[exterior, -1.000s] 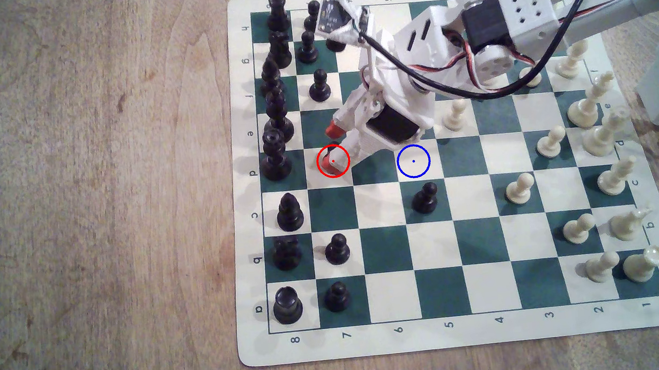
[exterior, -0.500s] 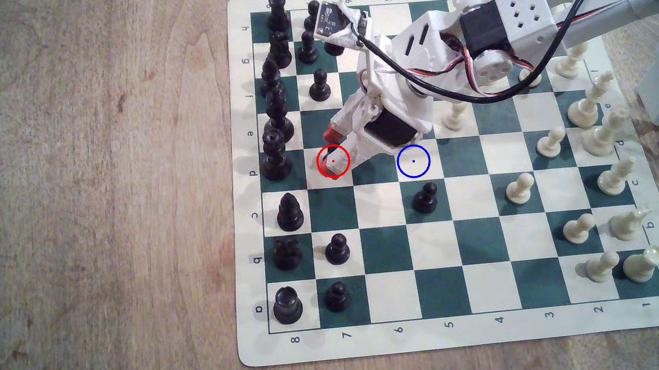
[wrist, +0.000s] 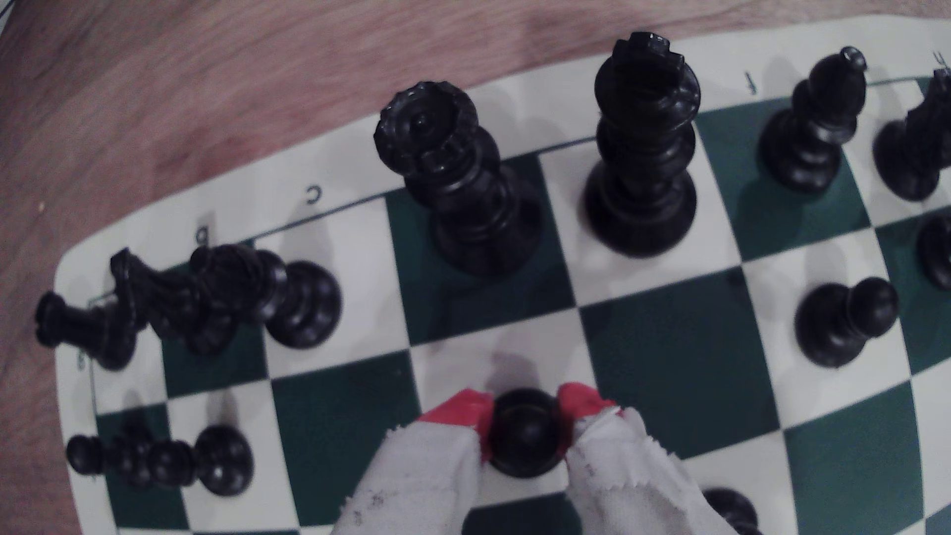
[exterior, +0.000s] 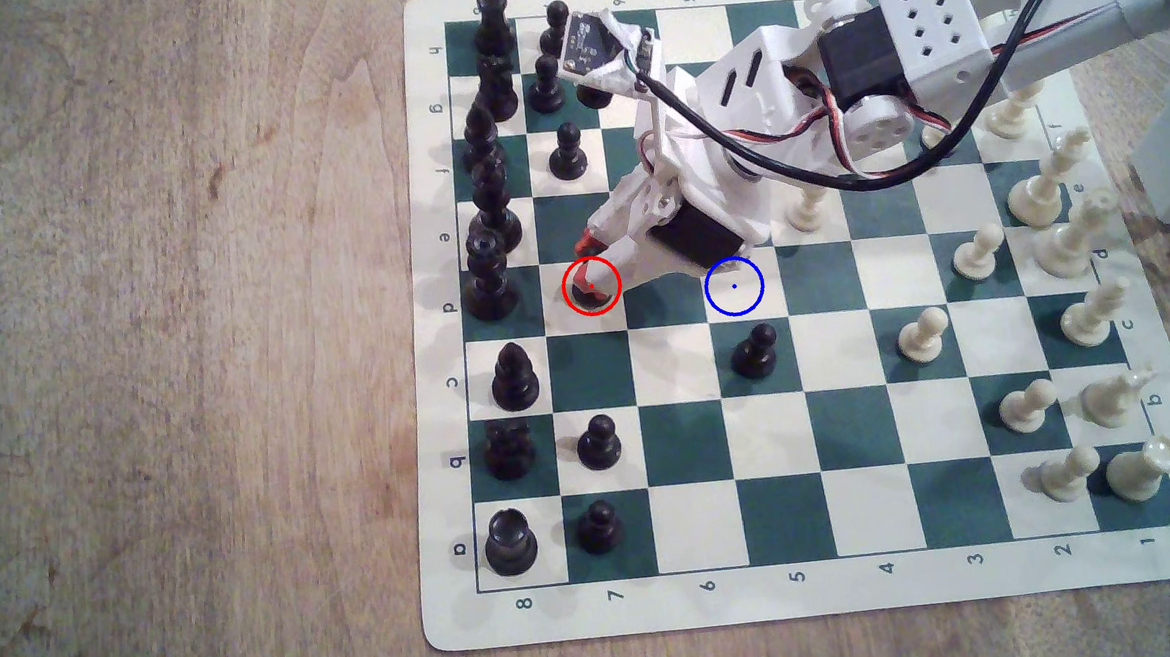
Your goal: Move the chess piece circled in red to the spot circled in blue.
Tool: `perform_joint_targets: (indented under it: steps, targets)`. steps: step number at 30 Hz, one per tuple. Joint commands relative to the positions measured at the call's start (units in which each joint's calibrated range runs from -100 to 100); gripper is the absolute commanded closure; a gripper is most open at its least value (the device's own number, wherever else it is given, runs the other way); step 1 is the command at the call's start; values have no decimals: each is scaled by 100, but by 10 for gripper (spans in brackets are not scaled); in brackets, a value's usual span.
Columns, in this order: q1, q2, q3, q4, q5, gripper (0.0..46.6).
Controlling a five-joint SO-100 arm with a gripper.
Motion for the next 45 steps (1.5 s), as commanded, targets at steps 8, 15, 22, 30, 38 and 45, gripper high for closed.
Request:
perform_joint_targets:
  steps: [8,15,22,30,38,45]
  targets:
    - [10,-263,-534,-101,-54,464]
    - [158,-1129,-571,243,-98,464]
    - [41,-1859,155,480,-59,464]
    - [-170,-2419,1107,784,-49,464]
    - [-233,-2793,1778,833,-29,464]
    - [-194,-2742,2086,833,39,464]
